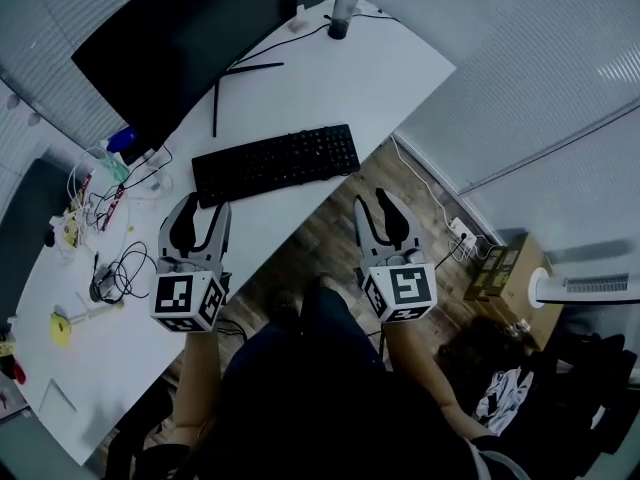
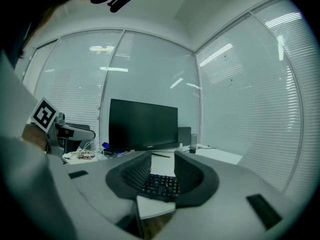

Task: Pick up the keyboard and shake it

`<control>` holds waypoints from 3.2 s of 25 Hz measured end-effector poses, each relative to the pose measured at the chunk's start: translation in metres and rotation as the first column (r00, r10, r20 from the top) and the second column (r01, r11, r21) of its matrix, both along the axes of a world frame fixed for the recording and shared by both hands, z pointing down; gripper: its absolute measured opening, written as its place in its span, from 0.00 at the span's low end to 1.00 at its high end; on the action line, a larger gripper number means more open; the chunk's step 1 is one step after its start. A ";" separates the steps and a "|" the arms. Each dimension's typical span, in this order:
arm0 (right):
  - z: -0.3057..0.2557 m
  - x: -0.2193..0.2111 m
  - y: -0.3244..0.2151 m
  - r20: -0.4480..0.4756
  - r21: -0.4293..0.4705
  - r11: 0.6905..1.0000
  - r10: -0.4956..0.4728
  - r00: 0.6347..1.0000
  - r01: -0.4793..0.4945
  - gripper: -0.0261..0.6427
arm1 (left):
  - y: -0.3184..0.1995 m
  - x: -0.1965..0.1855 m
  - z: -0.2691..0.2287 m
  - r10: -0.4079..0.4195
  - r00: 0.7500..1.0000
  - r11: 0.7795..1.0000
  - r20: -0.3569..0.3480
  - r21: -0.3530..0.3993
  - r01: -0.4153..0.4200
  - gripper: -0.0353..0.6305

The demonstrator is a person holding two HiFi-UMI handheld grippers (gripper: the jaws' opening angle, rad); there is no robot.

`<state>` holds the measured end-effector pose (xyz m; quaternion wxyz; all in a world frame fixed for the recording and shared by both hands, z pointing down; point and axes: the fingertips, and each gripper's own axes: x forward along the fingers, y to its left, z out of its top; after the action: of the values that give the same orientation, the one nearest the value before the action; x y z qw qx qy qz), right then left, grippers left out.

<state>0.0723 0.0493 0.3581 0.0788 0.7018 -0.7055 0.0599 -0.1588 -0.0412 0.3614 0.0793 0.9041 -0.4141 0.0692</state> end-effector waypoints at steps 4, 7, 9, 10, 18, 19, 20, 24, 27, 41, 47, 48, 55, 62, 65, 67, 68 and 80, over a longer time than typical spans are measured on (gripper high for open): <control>0.026 0.020 -0.015 0.012 -0.050 0.999 0.012 1.000 -0.011 0.24 | -0.024 0.000 0.022 -0.018 1.000 0.999 0.008 -0.045 0.018 0.38; 0.048 0.039 -0.029 0.028 -0.091 0.996 0.016 0.999 -0.013 0.25 | -0.040 0.002 0.039 -0.011 1.000 0.997 0.020 -0.070 0.013 0.38; 0.064 0.052 -0.039 0.047 -0.124 0.992 0.015 0.999 -0.009 0.25 | -0.053 0.003 0.050 -0.006 1.000 0.995 0.022 -0.097 0.008 0.38; 0.073 0.057 -0.045 0.056 -0.142 0.990 0.011 0.998 -0.003 0.25 | -0.060 0.003 0.057 -0.008 1.000 0.993 0.027 -0.113 0.011 0.38; 0.142 0.094 -0.104 0.085 -0.276 0.958 -0.059 0.995 0.081 0.25 | -0.125 -0.005 0.124 -0.004 0.989 0.968 0.146 -0.249 0.041 0.40; 0.150 0.098 -0.111 0.093 -0.294 0.952 -0.066 0.993 0.091 0.25 | -0.131 -0.005 0.134 -0.001 0.988 0.960 0.152 -0.278 0.044 0.40; 0.159 0.102 -0.117 0.099 -0.312 0.945 -0.074 0.992 0.102 0.25 | -0.137 -0.005 0.143 -0.001 0.988 0.950 0.153 -0.308 0.049 0.41; 0.189 0.115 -0.137 0.135 -0.383 0.911 -0.109 0.985 0.154 0.25 | -0.163 -0.012 0.175 -0.030 0.987 0.911 0.158 -0.402 0.092 0.45; 0.211 0.119 -0.145 0.188 -0.442 0.872 -0.136 0.973 0.208 0.27 | -0.178 -0.014 0.194 -0.027 0.985 0.882 0.172 -0.460 0.104 0.46; 0.263 0.122 -0.151 0.538 -0.540 0.721 -0.102 0.837 0.434 0.41 | -0.209 -0.025 0.255 -0.009 0.974 0.734 0.228 -0.660 0.161 0.58; 0.267 0.118 -0.151 0.566 -0.570 0.695 -0.054 0.823 0.438 0.42 | -0.202 -0.018 0.264 0.071 0.991 0.670 0.116 -0.742 0.039 0.59; 0.267 0.117 -0.150 0.565 -0.580 0.690 -0.042 0.824 0.433 0.42 | -0.201 -0.017 0.265 0.086 0.991 0.664 0.107 -0.748 0.023 0.59; 0.272 0.119 -0.146 0.512 -0.664 0.658 0.053 0.858 0.355 0.42 | -0.198 -0.012 0.264 0.147 0.981 0.679 0.124 -0.734 -0.009 0.59; 0.276 0.113 -0.144 0.500 -0.715 0.625 0.146 0.854 0.312 0.44 | -0.195 -0.011 0.265 0.128 0.985 0.699 0.112 -0.715 -0.010 0.59; 0.276 0.113 -0.145 0.492 -0.734 0.614 0.186 0.850 0.290 0.44 | -0.195 -0.011 0.264 0.124 0.987 0.705 0.103 -0.709 -0.014 0.59; 0.276 0.113 -0.145 0.491 -0.742 0.607 0.204 0.847 0.284 0.44 | -0.195 -0.011 0.264 0.120 0.988 0.709 0.097 -0.705 -0.017 0.59; 0.277 0.114 -0.145 0.490 -0.746 0.604 0.211 0.846 0.281 0.44 | -0.195 -0.010 0.263 0.113 0.989 0.712 0.090 -0.702 -0.017 0.59; 0.255 0.121 -0.142 0.467 -0.717 0.651 0.181 0.865 0.251 0.41 | -0.193 -0.009 0.261 -0.011 1.000 0.717 0.010 -0.697 0.015 0.57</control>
<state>0.1937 -0.0931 0.6129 0.1803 0.5486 -0.6239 0.5266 -0.1673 -0.2342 0.6220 0.4127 0.8049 -0.3644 0.2216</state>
